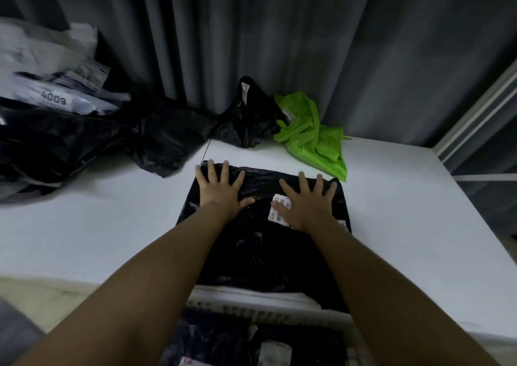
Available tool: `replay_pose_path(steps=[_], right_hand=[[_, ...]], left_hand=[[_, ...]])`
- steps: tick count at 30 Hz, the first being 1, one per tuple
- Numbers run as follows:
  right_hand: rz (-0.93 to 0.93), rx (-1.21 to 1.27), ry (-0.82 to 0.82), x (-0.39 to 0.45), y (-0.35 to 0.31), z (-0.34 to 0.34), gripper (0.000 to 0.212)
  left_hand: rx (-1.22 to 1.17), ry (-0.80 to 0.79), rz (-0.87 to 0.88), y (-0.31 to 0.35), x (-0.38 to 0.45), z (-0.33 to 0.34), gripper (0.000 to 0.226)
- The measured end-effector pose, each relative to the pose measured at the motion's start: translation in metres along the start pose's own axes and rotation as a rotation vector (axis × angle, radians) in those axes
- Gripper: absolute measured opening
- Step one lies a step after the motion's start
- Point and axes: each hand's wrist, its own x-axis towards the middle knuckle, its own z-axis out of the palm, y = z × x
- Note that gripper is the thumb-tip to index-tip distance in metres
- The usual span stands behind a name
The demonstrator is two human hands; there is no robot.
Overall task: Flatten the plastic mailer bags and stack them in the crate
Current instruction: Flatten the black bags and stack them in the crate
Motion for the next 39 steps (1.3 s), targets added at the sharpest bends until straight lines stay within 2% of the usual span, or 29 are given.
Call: replay_pose_path(steps=[2,4,10,12,16,23,25,27,29,30,34,37,39], right_hand=[[-0.067,0.121,0.042,-0.024,-0.006,-0.006,0.068],[-0.095,0.241,0.013,-0.053,-0.011,-0.008,0.066],[-0.135,0.248,-0.155,-0.122,-0.026,0.011,0.066],[-0.107,0.199,-0.147,-0.138,-0.018,0.032,0.066],[0.008,0.18,-0.042,-0.157,0.009,0.064,0.065],[0.001,0.197,-0.054,-0.156,0.016,0.067,0.066],[-0.027,0.196,-0.058,-0.157,0.019,0.064,0.071],[-0.074,0.194,0.007,-0.16,0.024,0.064,0.087],[-0.099,0.186,0.044,-0.169,0.032,0.07,0.096],[-0.109,0.182,0.03,-0.175,0.037,0.075,0.095],[-0.101,0.161,-0.003,-0.189,0.049,0.087,0.094],[-0.079,0.217,0.011,-0.189,0.046,0.077,0.102],[-0.049,0.312,0.145,-0.184,0.038,0.064,0.09]], left_hand=[[-0.127,-0.009,0.054,-0.003,-0.023,-0.004,0.069],[-0.232,-0.012,0.075,-0.009,-0.052,-0.002,0.062],[-0.389,-0.157,0.064,-0.013,-0.127,0.032,0.062],[-0.354,-0.167,0.065,-0.017,-0.141,0.05,0.064],[-0.339,-0.085,0.061,-0.03,-0.149,0.067,0.066],[-0.36,-0.187,0.091,-0.034,-0.148,0.061,0.068],[-0.347,-0.195,0.102,-0.034,-0.151,0.058,0.074],[-0.332,-0.14,0.164,-0.034,-0.158,0.06,0.088],[-0.192,-0.086,0.278,-0.034,-0.167,0.066,0.096],[-0.091,-0.07,0.32,-0.034,-0.17,0.07,0.091],[-0.003,-0.057,0.334,-0.035,-0.181,0.07,0.088],[-0.015,-0.165,0.344,-0.035,-0.181,0.061,0.087],[-0.159,-0.289,0.321,-0.032,-0.177,0.053,0.086]])
